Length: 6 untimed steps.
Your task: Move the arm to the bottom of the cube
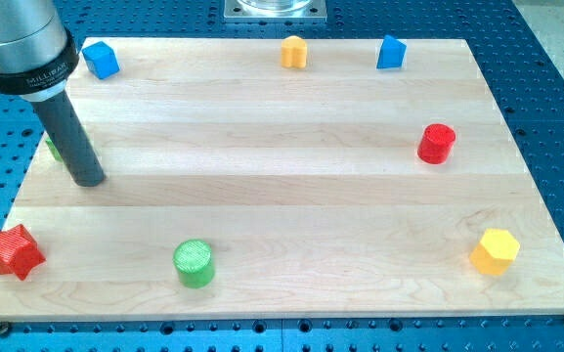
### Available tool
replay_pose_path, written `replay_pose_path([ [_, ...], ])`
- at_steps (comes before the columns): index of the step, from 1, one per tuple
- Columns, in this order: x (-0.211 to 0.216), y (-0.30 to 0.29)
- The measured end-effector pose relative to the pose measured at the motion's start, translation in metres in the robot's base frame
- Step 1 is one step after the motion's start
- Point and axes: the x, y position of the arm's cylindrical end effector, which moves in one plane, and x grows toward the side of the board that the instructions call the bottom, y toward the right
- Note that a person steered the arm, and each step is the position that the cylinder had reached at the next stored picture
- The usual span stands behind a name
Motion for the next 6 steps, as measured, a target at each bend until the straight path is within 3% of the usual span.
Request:
replay_pose_path([
  [2, 0.023, -0.022],
  [3, 0.012, 0.009],
  [4, -0.039, 0.064],
  [5, -0.095, 0.063],
  [6, -0.099, -0.006],
])
